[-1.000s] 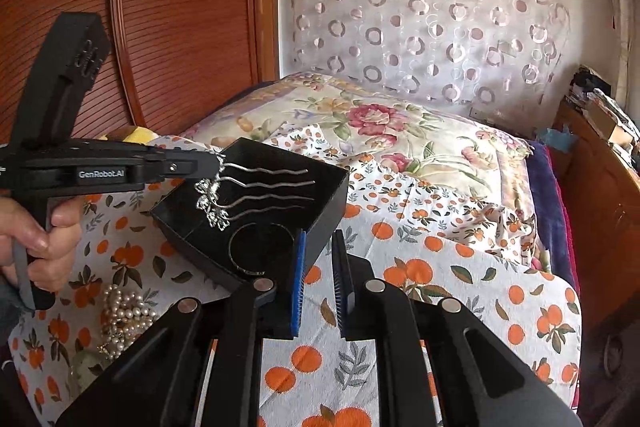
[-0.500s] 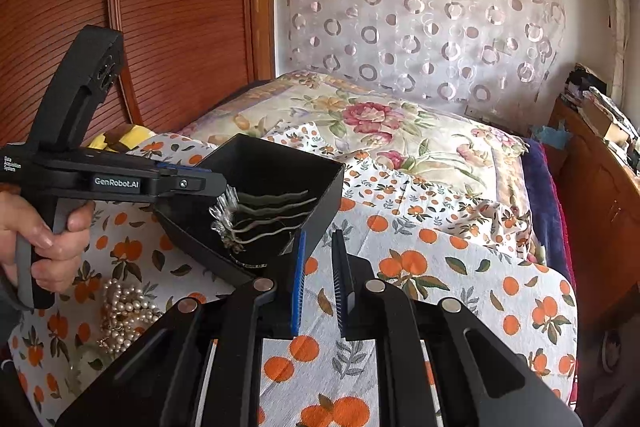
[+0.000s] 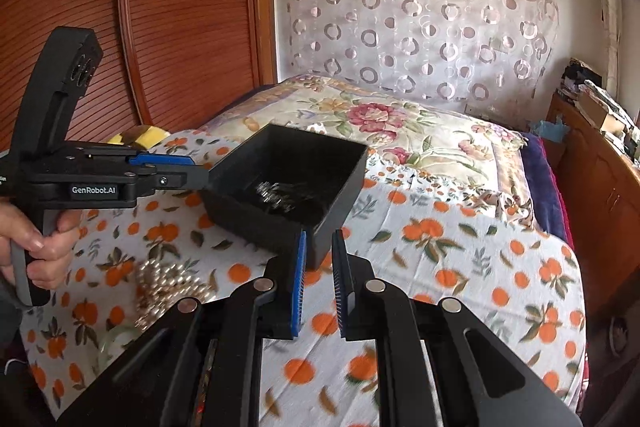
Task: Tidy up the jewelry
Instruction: 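Grasp the brown bead bracelet with the right tool while the left tool grasps the jade bangle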
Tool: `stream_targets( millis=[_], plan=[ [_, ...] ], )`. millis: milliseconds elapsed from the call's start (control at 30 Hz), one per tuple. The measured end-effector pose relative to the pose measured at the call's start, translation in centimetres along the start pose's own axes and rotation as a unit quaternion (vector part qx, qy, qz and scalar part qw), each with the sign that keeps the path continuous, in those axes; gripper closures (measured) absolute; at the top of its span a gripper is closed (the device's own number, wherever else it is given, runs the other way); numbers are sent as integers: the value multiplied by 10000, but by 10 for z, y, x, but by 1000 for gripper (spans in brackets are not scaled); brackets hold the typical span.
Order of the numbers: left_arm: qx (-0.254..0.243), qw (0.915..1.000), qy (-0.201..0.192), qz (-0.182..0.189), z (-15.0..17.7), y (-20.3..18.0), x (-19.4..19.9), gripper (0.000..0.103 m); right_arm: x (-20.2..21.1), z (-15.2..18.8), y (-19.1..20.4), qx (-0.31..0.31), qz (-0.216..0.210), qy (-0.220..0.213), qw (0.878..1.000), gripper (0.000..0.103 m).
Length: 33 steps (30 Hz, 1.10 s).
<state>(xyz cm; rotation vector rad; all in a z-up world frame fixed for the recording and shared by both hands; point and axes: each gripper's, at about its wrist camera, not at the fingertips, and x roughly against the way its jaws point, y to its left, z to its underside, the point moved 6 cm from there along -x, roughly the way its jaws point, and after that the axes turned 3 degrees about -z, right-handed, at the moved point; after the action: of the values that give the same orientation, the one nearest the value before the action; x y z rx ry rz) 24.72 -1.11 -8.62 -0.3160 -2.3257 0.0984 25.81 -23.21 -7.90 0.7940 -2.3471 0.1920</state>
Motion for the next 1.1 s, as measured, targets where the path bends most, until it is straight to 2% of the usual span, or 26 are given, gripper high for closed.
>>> stream_targets(
  millis=[433, 700, 767, 833, 967, 1033, 1067, 1100],
  plan=[
    [-184, 9996, 150, -158, 66, -2, 30, 70, -2, 60, 35, -90, -267, 508, 9983, 88],
    [-114, 9992, 330, -195, 93, 2, 32, 70, -6, 80, 42, -30, -335, 782, 9964, 88],
    [-80, 9991, 384, -151, 101, 2, 33, 70, -6, 83, 43, -39, -371, 821, 9959, 86],
    [-86, 9989, 444, -129, 109, 0, 35, 70, -8, 88, 43, -18, -333, 935, 9951, 80],
    [-150, 9983, 563, -37, 124, -7, 35, 70, -11, 91, 46, 65, -293, 1038, 9941, 80],
    [-187, 9984, 527, -21, 126, -10, 37, 70, -11, 92, 48, 117, -265, 1043, 9941, 82],
    [-200, 9983, 556, 6, 127, -12, 37, 70, -11, 91, 48, 139, -283, 1045, 9940, 88],
    [-213, 9981, 572, 22, 128, -14, 37, 70, -10, 92, 49, 150, -285, 1038, 9941, 88]
  ],
)
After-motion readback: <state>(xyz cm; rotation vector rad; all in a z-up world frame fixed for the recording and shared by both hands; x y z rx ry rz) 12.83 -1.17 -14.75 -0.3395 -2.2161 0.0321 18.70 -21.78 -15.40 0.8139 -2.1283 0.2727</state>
